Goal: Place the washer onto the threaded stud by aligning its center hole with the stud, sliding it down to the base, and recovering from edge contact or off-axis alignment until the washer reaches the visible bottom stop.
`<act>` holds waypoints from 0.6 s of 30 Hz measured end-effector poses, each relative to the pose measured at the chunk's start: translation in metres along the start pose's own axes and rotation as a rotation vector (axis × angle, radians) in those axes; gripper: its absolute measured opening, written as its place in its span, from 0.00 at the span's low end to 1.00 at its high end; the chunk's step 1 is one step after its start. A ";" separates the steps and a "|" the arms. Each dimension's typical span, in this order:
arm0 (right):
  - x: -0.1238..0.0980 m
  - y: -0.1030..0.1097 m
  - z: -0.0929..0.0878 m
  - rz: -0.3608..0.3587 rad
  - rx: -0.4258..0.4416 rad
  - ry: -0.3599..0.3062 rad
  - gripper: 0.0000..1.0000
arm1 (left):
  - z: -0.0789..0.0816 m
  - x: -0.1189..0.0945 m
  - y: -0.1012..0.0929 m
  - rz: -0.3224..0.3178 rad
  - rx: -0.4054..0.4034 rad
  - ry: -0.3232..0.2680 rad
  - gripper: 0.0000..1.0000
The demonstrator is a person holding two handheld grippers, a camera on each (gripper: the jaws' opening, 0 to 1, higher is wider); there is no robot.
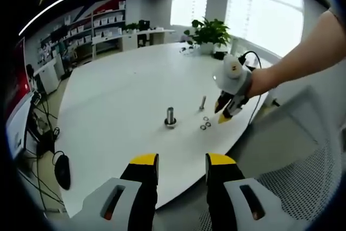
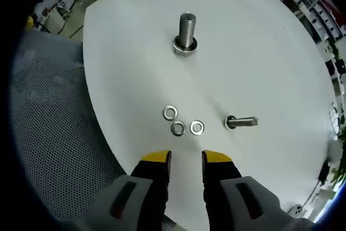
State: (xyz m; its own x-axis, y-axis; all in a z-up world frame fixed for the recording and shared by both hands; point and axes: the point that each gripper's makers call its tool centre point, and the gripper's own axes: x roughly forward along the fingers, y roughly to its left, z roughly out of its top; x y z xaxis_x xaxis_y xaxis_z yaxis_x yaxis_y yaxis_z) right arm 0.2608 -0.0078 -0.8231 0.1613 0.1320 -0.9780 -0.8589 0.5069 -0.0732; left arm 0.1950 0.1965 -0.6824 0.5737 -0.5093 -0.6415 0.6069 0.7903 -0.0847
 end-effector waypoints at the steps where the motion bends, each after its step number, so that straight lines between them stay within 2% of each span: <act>1: 0.000 0.001 0.001 0.001 -0.005 0.000 0.25 | 0.000 0.000 0.000 0.000 0.001 -0.001 0.33; 3: 0.002 0.002 0.002 0.007 -0.003 -0.002 0.25 | 0.000 0.000 0.000 0.002 -0.001 -0.001 0.33; 8: 0.006 0.006 0.009 0.033 0.065 -0.034 0.25 | 0.000 0.000 0.001 0.009 0.001 0.001 0.33; 18: 0.020 0.010 0.012 0.040 0.063 -0.038 0.24 | -0.004 0.001 0.002 0.013 0.001 0.020 0.33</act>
State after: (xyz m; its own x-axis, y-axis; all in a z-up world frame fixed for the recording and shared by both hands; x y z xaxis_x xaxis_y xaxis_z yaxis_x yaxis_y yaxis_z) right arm 0.2611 0.0105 -0.8413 0.1469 0.1854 -0.9716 -0.8331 0.5528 -0.0205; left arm 0.1948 0.1990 -0.6862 0.5702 -0.4923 -0.6577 0.6001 0.7963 -0.0758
